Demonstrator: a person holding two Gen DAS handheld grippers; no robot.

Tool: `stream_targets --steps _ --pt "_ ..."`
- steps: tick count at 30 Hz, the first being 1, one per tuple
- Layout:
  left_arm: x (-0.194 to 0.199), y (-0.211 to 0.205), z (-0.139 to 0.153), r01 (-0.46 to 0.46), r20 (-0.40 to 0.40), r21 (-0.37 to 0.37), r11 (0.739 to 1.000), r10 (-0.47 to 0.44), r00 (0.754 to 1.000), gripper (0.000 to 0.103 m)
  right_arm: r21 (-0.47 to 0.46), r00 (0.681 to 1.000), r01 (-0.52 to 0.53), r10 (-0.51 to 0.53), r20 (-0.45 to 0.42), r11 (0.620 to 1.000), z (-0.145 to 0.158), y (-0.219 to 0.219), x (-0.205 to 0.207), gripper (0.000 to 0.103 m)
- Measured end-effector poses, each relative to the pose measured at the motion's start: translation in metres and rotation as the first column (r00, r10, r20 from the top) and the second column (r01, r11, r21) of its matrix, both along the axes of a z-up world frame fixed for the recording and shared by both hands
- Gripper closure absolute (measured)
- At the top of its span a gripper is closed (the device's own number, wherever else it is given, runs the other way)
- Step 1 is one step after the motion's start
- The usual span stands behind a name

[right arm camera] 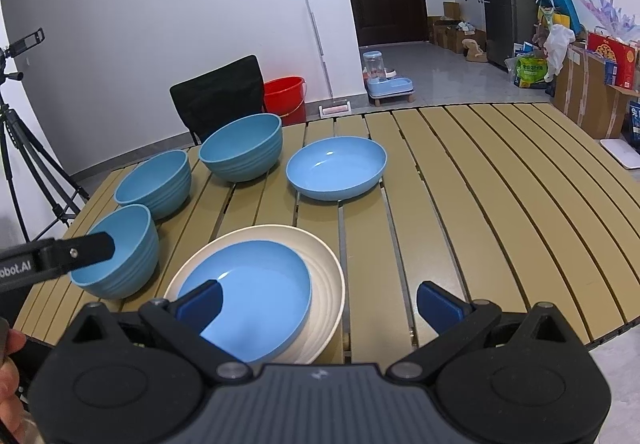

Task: Organize plates and bowls
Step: 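Move both tools toward the other shallow blue plate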

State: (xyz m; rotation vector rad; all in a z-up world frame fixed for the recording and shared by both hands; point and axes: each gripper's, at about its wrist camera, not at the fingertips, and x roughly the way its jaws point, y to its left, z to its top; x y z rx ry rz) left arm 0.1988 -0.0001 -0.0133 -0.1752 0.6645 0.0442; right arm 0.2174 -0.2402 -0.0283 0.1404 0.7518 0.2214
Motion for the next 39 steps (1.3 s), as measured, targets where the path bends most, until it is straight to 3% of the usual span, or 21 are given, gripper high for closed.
stream_targets --steps 17,39 --pt "0.050 -0.016 -0.029 0.053 -0.099 0.024 0.998 -0.051 0.994 0.000 -0.018 1.000 0.019 -0.020 -0.020 1.000 -0.016 -0.019 0.042 0.000" --pt "0.137 -0.032 -0.032 0.074 -0.177 0.065 0.995 -0.061 0.982 0.000 0.001 0.998 0.029 -0.029 -0.056 1.000 -0.029 -0.036 0.121 0.000"
